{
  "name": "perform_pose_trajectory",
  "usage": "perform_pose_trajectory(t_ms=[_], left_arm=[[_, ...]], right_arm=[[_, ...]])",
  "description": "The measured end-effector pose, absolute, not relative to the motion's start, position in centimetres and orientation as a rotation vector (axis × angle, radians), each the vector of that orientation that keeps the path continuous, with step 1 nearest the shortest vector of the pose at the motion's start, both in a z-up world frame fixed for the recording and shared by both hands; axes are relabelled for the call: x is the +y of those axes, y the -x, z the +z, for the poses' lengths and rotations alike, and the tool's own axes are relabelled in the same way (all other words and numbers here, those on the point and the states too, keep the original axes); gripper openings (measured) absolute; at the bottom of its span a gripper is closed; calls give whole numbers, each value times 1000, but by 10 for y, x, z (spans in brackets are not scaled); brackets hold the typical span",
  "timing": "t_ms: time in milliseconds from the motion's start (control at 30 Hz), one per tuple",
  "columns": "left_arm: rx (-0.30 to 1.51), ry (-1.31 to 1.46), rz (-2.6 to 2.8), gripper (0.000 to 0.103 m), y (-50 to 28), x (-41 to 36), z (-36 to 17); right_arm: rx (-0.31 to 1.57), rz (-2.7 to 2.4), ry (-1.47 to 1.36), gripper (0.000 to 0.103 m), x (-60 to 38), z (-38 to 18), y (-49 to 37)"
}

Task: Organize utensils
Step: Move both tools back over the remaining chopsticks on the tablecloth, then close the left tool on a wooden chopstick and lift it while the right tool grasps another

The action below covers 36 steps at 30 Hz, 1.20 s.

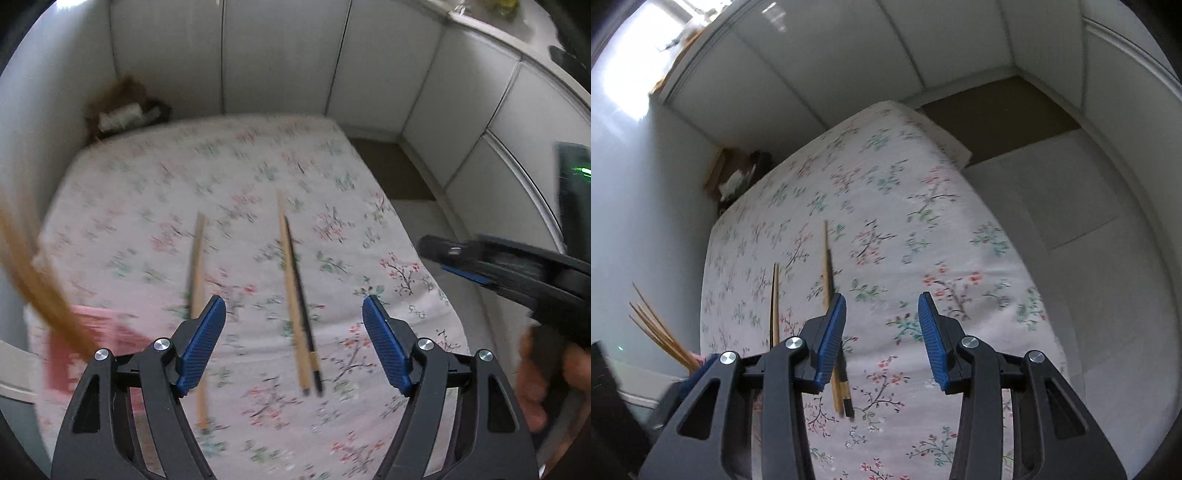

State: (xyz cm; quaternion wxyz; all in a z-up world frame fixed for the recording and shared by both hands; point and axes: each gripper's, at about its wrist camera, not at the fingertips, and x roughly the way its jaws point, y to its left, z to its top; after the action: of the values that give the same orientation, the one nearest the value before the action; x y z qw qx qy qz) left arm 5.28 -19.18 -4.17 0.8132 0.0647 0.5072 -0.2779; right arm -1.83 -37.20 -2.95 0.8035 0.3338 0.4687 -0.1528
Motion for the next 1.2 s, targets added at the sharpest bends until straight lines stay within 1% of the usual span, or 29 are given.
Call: perform_pose_trajectory(t_ms=[167,267,367,467,533,600,633,900,967,1033,1133,1200], left_arm=[[1137,-155,-565,68,-76,-214,-65],[1173,-166,-523,60,-91,-218,-79],[1223,-157,-509,50,-103,-224,-95],[1240,-210,-487,40,-111,-235,-107],[1247,-242,-481,24,-114,-239,-112],[1254,-263,-475,15,-118,-241,-115],[1260,-266,-482,12,-120,-242,-117],[1254,-365,-455,12,-135,-261,-123],[1234,-378,-455,7,-135,-264,-123],[1228,-357,-450,6,-131,-260,-122],[1168,-260,-493,6,-121,-240,-99],[1077,-172,-541,6,-107,-217,-60]], right_arm=[[982,-310,-739,41,-382,-18,24],[985,-322,-739,41,-387,-19,24],[989,-323,-770,41,-391,-20,27],[981,-319,-778,41,-392,-19,28],[974,-315,-772,41,-391,-16,30],[969,-307,-772,41,-391,-15,29],[966,-304,-770,41,-390,-14,29],[962,-303,-774,41,-391,-12,30],[961,-304,-775,41,-391,-13,31],[965,-309,-765,41,-392,-14,32],[976,-332,-750,41,-396,-18,32],[986,-334,-754,41,-395,-24,29]])
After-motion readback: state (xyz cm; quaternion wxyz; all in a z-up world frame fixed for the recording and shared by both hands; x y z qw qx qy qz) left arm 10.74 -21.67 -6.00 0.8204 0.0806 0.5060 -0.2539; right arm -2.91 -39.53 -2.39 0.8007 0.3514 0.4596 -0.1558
